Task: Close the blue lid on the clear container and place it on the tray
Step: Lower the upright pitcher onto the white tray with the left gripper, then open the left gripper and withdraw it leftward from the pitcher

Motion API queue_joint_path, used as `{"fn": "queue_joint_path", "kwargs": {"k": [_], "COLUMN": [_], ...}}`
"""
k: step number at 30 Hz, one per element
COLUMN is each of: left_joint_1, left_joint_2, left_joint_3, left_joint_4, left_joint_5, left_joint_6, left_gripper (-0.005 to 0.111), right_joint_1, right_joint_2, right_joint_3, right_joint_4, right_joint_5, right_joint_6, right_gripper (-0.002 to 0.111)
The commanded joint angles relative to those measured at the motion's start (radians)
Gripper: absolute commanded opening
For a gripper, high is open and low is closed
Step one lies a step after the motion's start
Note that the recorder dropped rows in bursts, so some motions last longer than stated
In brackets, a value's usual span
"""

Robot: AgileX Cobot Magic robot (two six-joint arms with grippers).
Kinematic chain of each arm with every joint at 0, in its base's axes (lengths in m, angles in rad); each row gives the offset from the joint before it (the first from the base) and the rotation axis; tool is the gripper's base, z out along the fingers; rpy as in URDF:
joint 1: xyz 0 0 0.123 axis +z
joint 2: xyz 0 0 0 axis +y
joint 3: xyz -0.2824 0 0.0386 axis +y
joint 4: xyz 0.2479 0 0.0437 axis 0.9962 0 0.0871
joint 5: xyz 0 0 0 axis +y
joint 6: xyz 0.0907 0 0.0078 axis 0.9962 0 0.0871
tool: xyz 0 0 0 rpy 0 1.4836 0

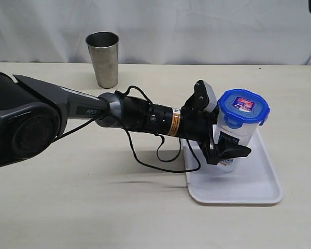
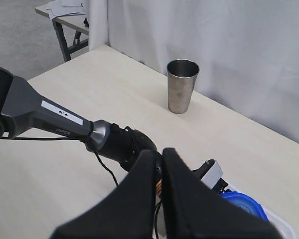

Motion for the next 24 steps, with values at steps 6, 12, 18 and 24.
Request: {"fn": "queue_joint_path", "kwargs": {"k": [6,12,18,24], "left_joint_1": [0.041,0.131,0.176,0.261], "left_joint_2": [0.001,0.001,-0.001,-0.037], "left_joint_3": [-0.001,-0.001,-0.001,-0.001], "left_joint_4": [0.014,0.161,0.278,0.332], "left_joint_5": [-0.064,-0.209,-0.247,-0.268], "left_joint_6": [-0.010,-0.042,-0.073,-0.116], "left_gripper": [0.084,0.084,0.084,0.083], "right_joint_1": [0.001,0.001,0.001,0.001], "right_joint_2": [-0.006,-0.006,-0.006,-0.006], "right_joint_3": [0.002,0.002,0.002,0.002], "right_joint_4": [-0.002,-0.002,-0.002,-0.002], "right_joint_5": [-0.008,-0.008,-0.008,-0.002], "right_joint_6": [0.002,0.002,0.002,0.002], "right_gripper": [0.005,0.005,0.005,0.005]}}
